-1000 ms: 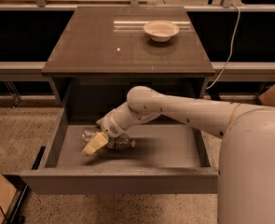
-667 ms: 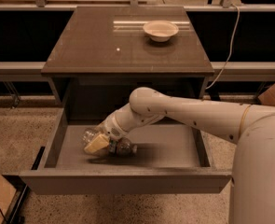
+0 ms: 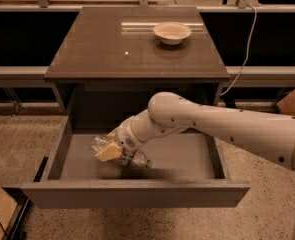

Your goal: Pick water bottle from top drawer and place on counter

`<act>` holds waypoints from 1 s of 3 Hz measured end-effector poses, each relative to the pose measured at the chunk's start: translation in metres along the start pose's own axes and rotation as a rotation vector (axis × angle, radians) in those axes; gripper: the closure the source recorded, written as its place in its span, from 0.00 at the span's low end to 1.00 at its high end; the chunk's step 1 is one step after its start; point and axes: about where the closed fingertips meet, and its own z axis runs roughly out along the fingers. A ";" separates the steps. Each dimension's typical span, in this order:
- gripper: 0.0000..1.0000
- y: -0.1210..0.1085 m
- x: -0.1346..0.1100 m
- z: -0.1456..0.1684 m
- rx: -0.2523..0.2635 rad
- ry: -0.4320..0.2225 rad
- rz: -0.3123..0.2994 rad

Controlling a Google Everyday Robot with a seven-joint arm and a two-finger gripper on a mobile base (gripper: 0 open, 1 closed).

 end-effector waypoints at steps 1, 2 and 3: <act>1.00 0.001 -0.012 -0.055 0.083 0.039 -0.040; 1.00 -0.014 -0.044 -0.127 0.218 0.117 -0.117; 1.00 -0.053 -0.081 -0.189 0.348 0.189 -0.209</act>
Offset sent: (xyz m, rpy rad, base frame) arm 0.0528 -0.1406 0.2090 -0.3499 -0.3780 -0.1394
